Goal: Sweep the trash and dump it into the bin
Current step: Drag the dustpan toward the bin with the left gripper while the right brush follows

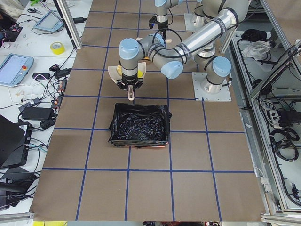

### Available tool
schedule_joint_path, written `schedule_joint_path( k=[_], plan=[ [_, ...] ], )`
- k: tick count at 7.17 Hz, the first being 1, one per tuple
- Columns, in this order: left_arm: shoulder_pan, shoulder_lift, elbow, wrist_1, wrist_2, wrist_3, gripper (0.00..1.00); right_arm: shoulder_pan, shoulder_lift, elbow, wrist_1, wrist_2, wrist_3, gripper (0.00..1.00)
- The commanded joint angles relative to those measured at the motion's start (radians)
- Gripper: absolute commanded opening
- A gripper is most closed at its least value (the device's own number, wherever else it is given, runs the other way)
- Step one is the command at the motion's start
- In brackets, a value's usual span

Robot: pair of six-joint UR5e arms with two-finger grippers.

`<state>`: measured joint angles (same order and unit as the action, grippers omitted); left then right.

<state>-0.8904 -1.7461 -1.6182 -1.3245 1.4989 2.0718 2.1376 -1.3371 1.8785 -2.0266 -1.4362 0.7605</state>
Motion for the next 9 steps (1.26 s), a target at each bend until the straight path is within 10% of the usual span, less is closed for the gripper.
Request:
schedule_joint_path(
  k=[1,4,6,9],
  plan=[
    [0.035,0.016,-0.014,-0.03,-0.003,0.021,0.0,0.004,0.018,0.001,-0.036,0.008,0.016,0.0],
    [-0.149,0.127,-0.211,0.013,0.053,-0.062,0.0,0.005,0.022,0.001,-0.037,0.011,0.016,0.0],
    [-0.22,0.172,-0.474,0.365,0.101,-0.062,0.0,0.005,0.024,0.001,-0.037,0.013,0.016,0.0],
    [-0.35,0.113,-0.505,0.412,0.09,-0.076,0.0,0.005,0.032,0.002,-0.067,0.054,0.026,0.0]
  ],
)
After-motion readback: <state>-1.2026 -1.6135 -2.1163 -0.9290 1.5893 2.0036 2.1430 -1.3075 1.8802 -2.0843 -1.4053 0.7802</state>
